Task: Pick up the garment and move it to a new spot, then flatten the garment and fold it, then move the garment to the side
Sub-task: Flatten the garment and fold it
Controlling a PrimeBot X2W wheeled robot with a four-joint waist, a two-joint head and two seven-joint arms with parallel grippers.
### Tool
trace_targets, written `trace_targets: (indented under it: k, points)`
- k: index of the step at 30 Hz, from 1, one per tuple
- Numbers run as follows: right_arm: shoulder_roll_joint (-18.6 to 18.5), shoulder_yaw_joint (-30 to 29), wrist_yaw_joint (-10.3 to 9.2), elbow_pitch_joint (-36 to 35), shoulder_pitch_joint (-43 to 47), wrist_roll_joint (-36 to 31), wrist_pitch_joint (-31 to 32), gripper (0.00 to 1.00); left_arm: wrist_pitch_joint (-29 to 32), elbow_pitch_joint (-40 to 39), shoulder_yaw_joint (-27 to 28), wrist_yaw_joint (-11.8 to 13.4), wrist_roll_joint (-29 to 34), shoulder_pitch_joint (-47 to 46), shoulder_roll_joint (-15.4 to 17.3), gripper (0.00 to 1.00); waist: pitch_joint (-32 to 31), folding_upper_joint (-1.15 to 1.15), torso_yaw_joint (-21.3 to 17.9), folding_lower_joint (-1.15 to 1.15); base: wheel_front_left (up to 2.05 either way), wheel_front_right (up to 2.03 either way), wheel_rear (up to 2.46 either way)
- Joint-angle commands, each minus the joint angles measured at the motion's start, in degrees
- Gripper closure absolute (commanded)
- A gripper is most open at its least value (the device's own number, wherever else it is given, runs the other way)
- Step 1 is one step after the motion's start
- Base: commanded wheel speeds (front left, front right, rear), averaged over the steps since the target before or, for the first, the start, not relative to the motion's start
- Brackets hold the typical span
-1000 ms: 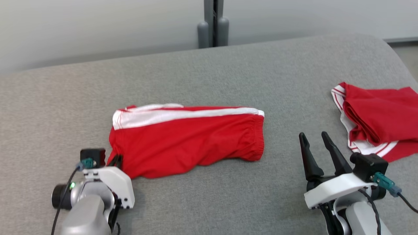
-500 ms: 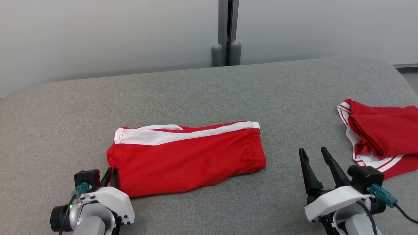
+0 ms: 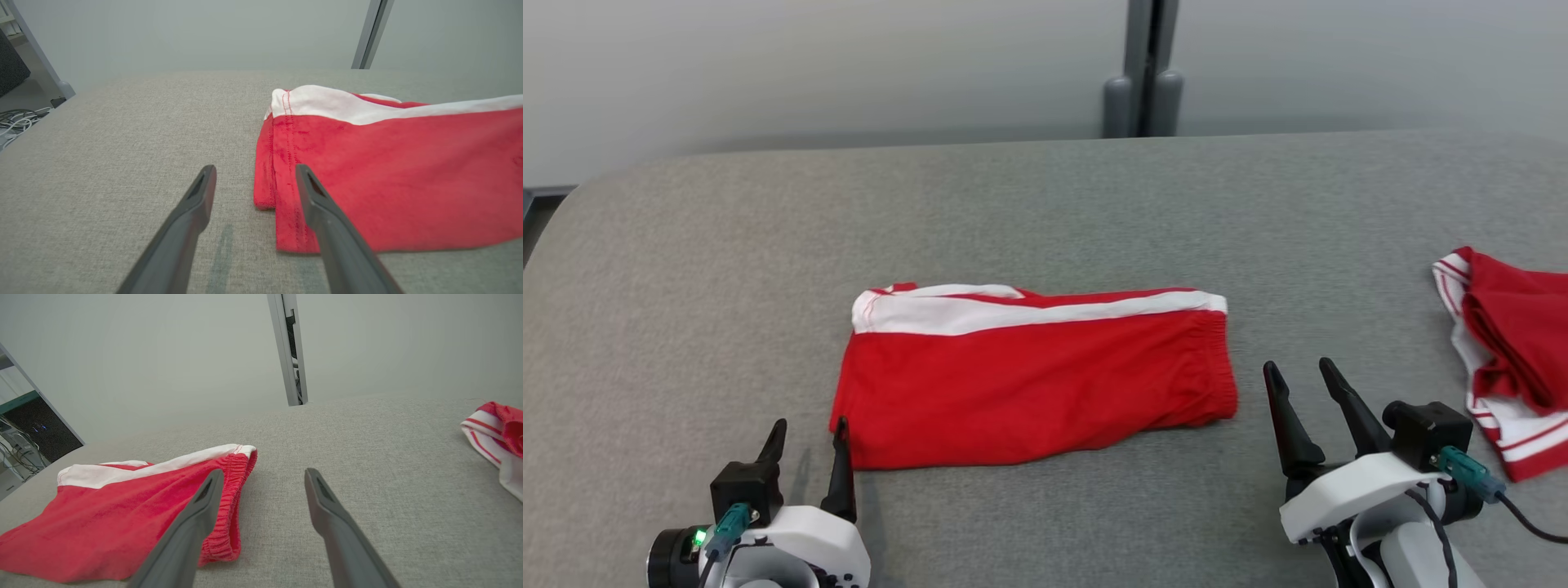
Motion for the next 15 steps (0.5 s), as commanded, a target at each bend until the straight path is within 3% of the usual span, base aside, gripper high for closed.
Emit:
trace_targets:
  k: [1, 8, 15]
  points:
    - [-0.35, -0.25, 0.0, 0.73, -1.19, -0.4, -0.27, 0.0, -0.07, -0.64, 0.05, -0.65, 0.62, 0.32, -0.04, 0.0, 1.98, 0.0, 2.68, 0.0, 0.0, 0.0, 0.0]
    - [-0.37, -0.09, 0.0, 7.79, -5.02, -0.08, -0.26, 0.0, -0.07, -1.54, 0.06, -1.96, 2.01, -0.57, -0.61, 0.0, 4.64, 0.0, 7.31, 0.0, 0.0, 0.0, 0.0]
    - [-0.35, 2.04, 0.0, 15.13, -8.08, 2.53, -0.26, 0.0, -0.07, -2.24, 0.68, -2.8, 2.69, -1.55, -0.85, 0.0, 6.69, 0.0, 9.24, 0.0, 0.0, 0.0, 0.0]
